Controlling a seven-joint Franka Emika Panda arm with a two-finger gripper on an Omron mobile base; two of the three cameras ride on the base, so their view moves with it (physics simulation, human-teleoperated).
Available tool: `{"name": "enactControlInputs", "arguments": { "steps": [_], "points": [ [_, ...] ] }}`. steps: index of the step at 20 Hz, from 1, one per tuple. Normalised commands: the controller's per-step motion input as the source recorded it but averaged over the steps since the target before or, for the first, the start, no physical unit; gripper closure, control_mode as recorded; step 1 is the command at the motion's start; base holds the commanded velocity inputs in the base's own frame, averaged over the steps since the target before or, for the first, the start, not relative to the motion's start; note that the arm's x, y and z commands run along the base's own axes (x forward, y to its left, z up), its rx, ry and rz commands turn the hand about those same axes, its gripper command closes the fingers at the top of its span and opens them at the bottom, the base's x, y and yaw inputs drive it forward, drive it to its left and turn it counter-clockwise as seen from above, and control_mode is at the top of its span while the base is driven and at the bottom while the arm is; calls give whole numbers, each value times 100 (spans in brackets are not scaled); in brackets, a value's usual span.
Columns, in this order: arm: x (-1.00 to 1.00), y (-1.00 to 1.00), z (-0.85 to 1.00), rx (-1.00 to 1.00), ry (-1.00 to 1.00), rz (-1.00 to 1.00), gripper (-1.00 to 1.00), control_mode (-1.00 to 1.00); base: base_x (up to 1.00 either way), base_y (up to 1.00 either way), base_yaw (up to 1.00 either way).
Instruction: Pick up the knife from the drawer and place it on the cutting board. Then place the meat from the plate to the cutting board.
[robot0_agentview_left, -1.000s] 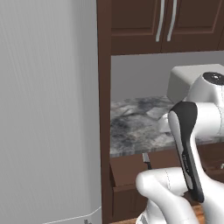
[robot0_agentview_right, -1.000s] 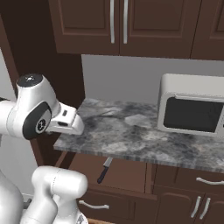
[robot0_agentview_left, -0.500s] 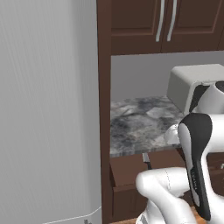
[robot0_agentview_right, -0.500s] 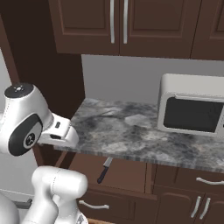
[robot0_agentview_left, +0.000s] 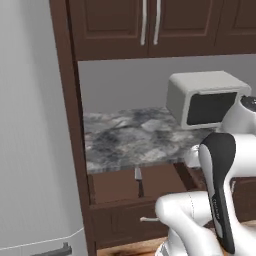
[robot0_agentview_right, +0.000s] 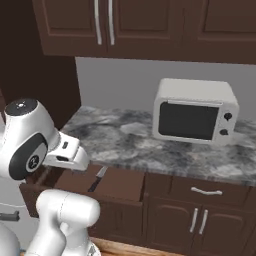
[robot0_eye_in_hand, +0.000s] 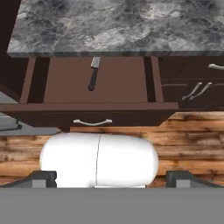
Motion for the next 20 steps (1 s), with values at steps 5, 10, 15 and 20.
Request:
{"name": "enactControlInputs", "arguments": {
  "steps": [5,10,15,20],
  "points": [
    [0,0,0,0,0,0,-100,100,-71,-100,6],
    [0,0,0,0,0,0,-100,100,-3,-100,37],
    [0,0,0,0,0,0,-100,100,0,-79,63],
    [0,0,0,0,0,0,-100,100,12,-22,79]
  ]
}}
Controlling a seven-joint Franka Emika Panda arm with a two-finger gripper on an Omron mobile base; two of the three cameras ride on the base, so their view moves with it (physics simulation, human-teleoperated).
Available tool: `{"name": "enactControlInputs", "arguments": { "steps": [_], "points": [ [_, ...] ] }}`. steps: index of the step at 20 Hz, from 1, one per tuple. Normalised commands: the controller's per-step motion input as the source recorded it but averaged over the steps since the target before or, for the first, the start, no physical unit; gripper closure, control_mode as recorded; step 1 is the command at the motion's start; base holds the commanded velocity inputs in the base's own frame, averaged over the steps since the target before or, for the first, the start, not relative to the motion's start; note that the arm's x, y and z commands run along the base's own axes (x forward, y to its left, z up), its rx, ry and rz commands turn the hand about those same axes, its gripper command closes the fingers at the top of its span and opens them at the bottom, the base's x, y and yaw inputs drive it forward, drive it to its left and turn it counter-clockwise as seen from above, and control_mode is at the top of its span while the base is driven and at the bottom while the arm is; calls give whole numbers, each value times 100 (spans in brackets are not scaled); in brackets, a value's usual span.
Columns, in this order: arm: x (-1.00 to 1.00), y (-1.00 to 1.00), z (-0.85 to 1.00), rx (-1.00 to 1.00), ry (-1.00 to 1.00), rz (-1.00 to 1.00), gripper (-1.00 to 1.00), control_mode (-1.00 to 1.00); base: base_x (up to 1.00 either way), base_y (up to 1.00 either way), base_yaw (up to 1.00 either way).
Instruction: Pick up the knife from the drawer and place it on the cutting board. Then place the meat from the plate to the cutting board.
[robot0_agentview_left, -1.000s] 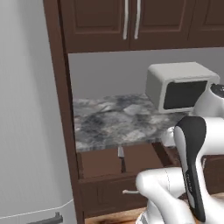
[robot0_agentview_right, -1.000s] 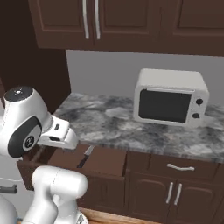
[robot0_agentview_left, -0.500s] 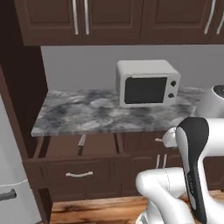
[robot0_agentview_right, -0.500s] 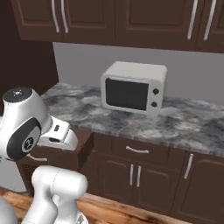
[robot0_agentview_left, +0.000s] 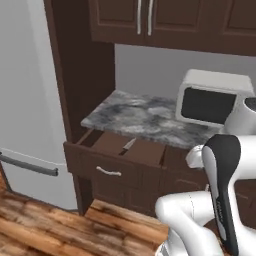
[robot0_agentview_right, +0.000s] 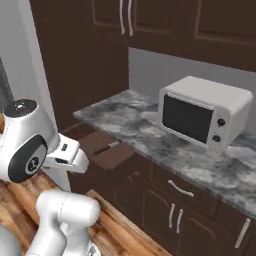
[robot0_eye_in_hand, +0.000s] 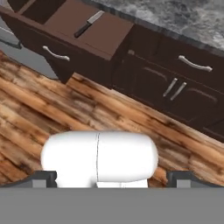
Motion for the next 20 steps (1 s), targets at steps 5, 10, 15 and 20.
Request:
{"name": "enactControlInputs", "arguments": {
  "steps": [5,10,15,20],
  "points": [
    [0,0,0,0,0,0,-100,100,17,0,74],
    [0,0,0,0,0,0,-100,100,38,-11,67],
    [0,0,0,0,0,0,-100,100,59,-28,34],
    [0,0,0,0,0,0,-100,100,54,-78,17]
  ]
}}
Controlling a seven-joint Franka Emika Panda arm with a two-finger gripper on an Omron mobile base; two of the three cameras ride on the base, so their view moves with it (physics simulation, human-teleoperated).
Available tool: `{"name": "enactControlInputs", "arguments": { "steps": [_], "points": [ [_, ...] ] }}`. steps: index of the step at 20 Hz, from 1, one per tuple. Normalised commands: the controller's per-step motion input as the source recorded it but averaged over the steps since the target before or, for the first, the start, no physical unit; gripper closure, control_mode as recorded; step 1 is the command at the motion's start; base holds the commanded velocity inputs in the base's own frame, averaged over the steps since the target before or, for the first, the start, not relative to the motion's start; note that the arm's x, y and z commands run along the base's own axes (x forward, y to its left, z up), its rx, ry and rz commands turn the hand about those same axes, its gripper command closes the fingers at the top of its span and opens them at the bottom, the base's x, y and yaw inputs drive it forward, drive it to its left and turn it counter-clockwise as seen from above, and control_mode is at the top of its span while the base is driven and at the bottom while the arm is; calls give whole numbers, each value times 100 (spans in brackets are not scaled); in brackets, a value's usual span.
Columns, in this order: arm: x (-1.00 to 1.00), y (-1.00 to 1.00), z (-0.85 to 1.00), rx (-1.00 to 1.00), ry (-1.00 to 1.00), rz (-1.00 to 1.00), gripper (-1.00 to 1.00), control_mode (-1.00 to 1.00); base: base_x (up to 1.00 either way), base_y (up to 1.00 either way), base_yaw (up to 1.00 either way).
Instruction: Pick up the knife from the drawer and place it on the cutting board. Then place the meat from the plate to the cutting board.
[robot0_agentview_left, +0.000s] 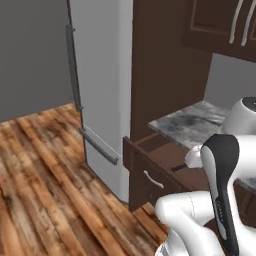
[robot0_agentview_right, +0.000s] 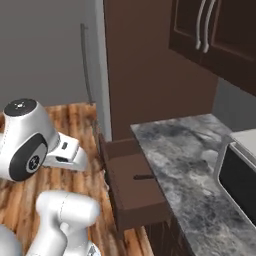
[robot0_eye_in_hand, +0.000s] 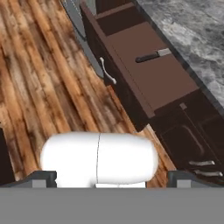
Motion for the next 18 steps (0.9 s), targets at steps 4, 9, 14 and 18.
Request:
{"name": "enactControlInputs", "arguments": {
  "steps": [4,9,14,18],
  "points": [
    [0,0,0,0,0,0,-100,100,4,-100,12],
    [0,0,0,0,0,0,-100,100,3,-97,14],
    [0,0,0,0,0,0,-100,100,14,-59,35],
    [0,0,0,0,0,0,-100,100,13,-62,39]
  ]
}}
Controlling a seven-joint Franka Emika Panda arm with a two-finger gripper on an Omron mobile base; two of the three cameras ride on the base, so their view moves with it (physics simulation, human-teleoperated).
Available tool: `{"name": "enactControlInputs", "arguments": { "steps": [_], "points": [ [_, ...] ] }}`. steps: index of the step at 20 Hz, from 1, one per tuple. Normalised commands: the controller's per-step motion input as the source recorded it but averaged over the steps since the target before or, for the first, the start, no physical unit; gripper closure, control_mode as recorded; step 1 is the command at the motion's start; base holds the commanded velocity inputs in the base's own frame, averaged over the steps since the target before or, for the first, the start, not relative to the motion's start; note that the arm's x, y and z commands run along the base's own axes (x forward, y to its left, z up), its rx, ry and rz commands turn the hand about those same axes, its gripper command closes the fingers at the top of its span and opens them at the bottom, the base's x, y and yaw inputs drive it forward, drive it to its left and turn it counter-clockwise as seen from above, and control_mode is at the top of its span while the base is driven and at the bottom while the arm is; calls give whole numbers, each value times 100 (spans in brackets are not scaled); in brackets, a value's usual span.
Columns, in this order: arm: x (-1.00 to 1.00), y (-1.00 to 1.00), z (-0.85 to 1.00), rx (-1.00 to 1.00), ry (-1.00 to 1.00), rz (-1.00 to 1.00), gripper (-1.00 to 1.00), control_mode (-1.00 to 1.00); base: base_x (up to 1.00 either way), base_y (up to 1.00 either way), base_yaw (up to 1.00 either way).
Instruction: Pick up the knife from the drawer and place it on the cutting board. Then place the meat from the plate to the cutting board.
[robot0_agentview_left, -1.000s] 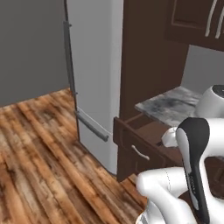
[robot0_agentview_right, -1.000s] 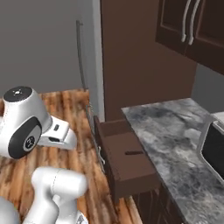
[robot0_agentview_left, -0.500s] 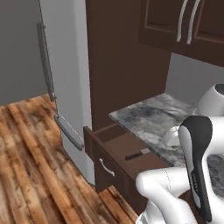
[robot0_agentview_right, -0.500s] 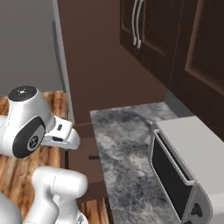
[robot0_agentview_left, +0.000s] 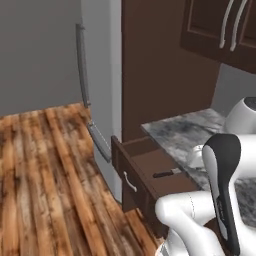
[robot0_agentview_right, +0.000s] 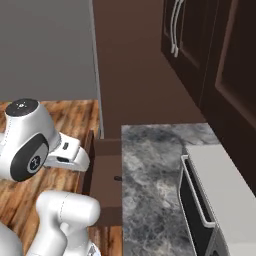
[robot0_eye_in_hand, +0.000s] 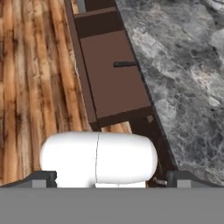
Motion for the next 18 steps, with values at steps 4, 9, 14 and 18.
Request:
{"name": "enactControlInputs", "arguments": {
  "steps": [4,9,14,18],
  "points": [
    [0,0,0,0,0,0,-100,100,37,-34,39],
    [0,0,0,0,0,0,-100,100,52,0,34],
    [44,0,-25,0,1,20,-100,-100,12,0,6],
    [35,0,-32,2,0,12,-100,-100,0,0,0]
  ]
}}
